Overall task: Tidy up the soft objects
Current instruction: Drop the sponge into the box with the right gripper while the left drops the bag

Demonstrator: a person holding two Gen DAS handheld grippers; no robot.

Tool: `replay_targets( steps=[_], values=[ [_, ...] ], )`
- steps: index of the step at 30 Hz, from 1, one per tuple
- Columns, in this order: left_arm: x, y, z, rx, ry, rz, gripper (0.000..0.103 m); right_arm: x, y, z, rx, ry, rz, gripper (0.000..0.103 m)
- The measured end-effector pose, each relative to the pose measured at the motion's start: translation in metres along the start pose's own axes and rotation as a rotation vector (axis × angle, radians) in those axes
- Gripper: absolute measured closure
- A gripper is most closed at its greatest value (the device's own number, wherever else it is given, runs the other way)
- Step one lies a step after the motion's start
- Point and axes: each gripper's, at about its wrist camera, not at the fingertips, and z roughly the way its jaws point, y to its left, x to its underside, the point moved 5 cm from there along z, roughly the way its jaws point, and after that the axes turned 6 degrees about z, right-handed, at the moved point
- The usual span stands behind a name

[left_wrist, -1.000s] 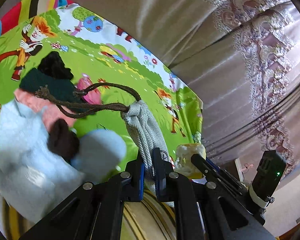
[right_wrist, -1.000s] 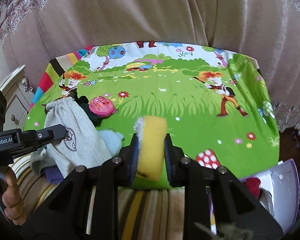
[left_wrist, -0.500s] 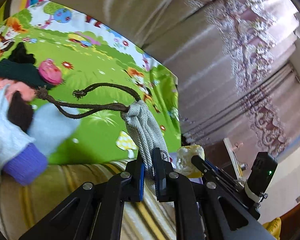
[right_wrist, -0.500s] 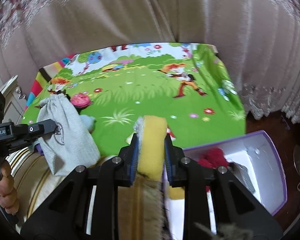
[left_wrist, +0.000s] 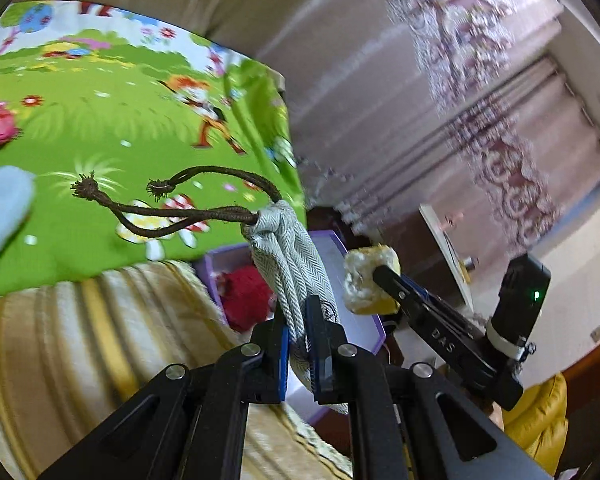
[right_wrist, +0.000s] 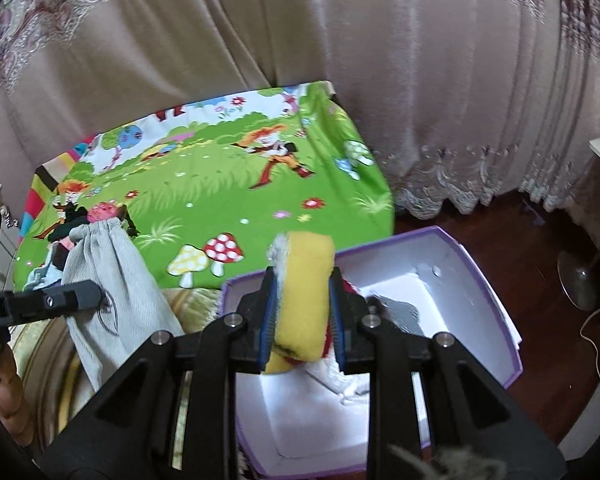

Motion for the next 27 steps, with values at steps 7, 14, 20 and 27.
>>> replay_targets(
  steps=[7,14,20,27],
  values=[
    [0.019,-0.030,0.034,0.034,0.100,0.049,0.095,0.005,-0.026,-0.006,0.039,-0.002,0.028,0.074],
    [0.033,-0.032,0.053,0.018,0.192,0.055,0.068,0.006,-0.039,-0.007,0.054,0.004,0.062,0.057],
    [0.031,-0.025,0.043,0.006,0.175,0.048,0.052,0.007,-0.038,-0.006,0.045,0.009,0.065,0.046],
    [0.022,-0.034,0.032,-0.149,0.123,0.171,0.044,0.005,-0.030,-0.006,0.039,0.007,0.051,0.037]
  ],
)
